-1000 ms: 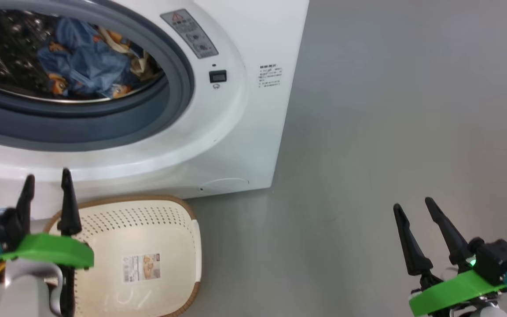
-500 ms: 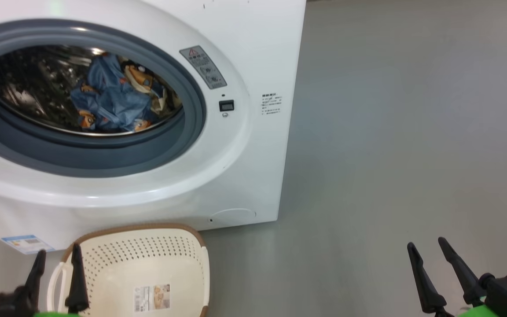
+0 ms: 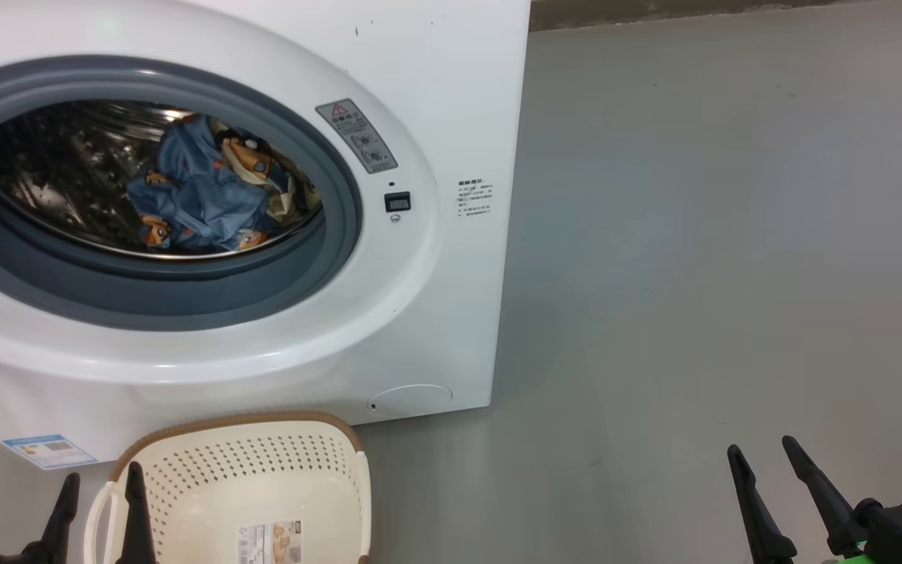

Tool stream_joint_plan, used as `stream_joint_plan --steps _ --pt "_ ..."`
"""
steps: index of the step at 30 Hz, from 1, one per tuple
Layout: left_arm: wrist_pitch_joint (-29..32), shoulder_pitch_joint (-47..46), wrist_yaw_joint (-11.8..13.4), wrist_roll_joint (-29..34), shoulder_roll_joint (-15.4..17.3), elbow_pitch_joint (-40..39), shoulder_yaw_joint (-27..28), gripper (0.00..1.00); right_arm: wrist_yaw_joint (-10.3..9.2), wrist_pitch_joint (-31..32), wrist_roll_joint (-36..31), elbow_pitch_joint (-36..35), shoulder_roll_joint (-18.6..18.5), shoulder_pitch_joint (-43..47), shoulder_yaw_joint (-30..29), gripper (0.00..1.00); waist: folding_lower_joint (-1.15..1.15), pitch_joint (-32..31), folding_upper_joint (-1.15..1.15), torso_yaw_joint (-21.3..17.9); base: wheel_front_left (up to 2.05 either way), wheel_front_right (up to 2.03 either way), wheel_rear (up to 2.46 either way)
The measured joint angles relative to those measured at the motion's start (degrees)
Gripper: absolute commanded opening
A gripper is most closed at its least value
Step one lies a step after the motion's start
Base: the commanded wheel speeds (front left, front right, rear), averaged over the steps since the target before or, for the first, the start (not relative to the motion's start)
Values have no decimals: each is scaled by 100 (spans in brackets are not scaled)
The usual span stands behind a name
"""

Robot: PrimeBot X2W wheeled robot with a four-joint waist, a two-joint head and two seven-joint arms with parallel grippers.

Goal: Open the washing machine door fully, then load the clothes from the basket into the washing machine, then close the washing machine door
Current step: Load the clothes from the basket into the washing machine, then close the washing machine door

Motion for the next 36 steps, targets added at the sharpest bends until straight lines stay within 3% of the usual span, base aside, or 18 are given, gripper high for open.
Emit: stream_joint_plan --steps 12,36 --pt "0 -2 0 1 -2 -1 4 100 0 0 -1 -18 0 0 -2 100 0 12 0 16 -15 15 0" --pt "0 -2 0 9 -3 -118 62 100 0 0 -1 -49 8 -2 -11 100 0 75 0 128 -94 94 0"
